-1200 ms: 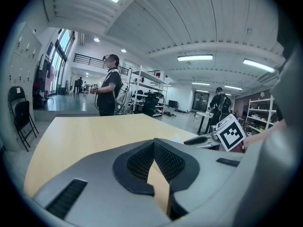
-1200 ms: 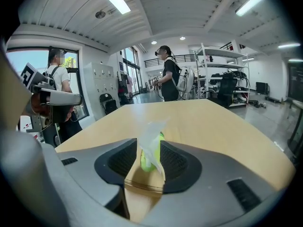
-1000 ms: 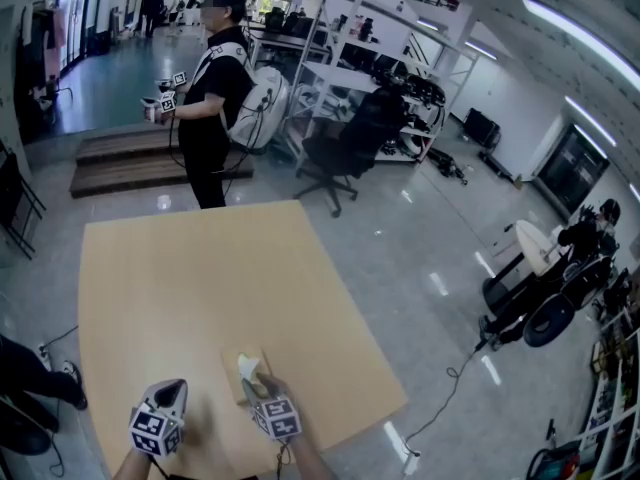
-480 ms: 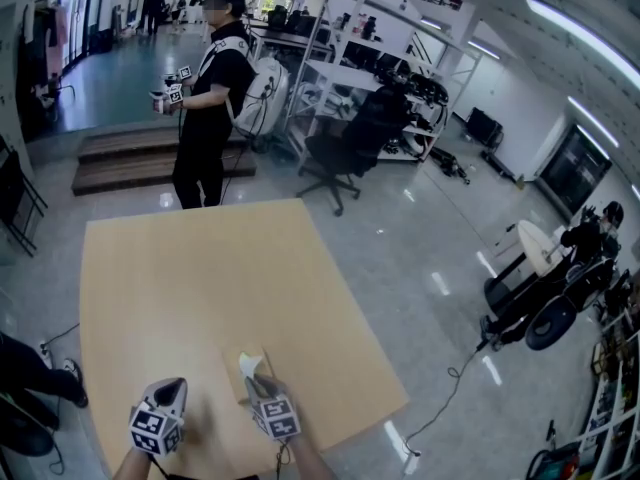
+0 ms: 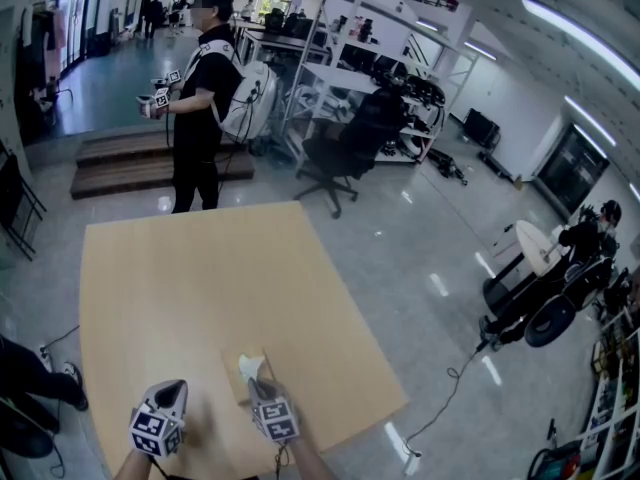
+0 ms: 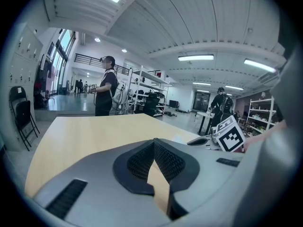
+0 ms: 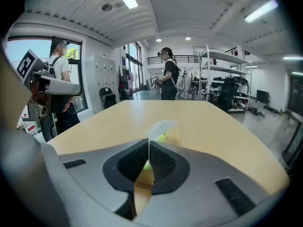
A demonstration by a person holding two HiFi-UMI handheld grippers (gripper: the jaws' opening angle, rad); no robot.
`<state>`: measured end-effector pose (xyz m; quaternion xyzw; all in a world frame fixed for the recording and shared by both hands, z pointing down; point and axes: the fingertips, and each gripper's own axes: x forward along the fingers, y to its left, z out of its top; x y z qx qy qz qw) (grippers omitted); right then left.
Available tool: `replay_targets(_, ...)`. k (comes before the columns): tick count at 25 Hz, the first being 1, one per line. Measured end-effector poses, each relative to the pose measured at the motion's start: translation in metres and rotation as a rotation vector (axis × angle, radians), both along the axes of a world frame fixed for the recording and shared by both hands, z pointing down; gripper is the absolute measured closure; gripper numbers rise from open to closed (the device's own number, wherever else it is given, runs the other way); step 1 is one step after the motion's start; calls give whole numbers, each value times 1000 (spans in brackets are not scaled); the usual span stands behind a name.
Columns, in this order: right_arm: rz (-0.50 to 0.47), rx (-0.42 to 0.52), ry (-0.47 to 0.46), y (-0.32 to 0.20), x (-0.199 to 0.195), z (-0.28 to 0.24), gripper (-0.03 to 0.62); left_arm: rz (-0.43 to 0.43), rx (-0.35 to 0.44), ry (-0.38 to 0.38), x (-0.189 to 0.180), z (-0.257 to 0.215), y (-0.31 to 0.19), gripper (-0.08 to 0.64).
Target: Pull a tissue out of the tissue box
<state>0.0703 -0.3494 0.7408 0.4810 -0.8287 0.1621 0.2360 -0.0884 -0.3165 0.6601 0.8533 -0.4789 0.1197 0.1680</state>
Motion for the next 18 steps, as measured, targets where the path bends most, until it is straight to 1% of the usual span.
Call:
replay_targets(7, 9, -6, 15, 1, -3, 3, 586, 2, -2, 6, -4, 0, 1, 551)
replay_targets(18, 18, 18, 21, 0, -1, -5, 586, 1, 6, 9, -4, -3, 1, 551)
